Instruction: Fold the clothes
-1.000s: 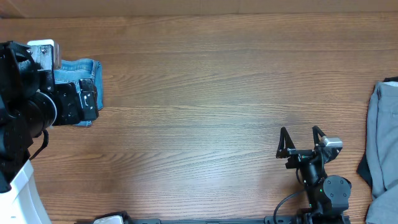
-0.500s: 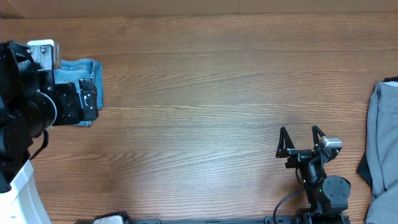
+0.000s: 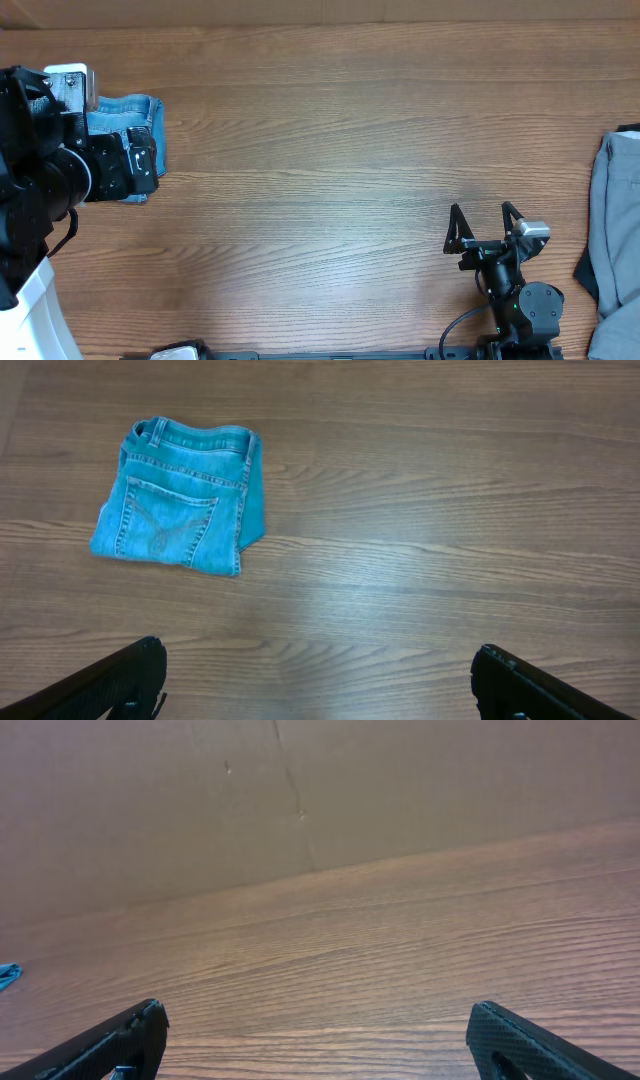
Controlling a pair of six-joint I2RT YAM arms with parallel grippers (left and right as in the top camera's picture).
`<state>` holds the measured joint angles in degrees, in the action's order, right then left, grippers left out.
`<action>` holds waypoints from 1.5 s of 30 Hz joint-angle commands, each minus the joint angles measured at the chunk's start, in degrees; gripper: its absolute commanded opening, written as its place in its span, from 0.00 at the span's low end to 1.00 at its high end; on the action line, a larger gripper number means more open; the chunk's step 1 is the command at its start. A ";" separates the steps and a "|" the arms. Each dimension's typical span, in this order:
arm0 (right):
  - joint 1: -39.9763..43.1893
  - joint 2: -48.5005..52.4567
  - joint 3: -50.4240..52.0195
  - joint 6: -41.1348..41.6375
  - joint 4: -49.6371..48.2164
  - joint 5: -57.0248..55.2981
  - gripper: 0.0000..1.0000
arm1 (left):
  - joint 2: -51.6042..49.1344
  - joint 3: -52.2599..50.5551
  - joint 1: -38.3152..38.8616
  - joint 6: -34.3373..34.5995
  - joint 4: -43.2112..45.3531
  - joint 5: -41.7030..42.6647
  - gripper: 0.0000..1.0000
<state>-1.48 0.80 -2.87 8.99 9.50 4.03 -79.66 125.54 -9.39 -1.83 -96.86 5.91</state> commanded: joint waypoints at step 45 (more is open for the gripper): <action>0.26 -0.63 0.35 -0.07 -0.44 -0.07 1.00 | 77.66 -109.85 5.29 2.27 87.71 8.55 1.00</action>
<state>-1.50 0.80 -2.66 8.97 9.45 4.05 -5.32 18.04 -4.47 -0.08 -9.72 14.37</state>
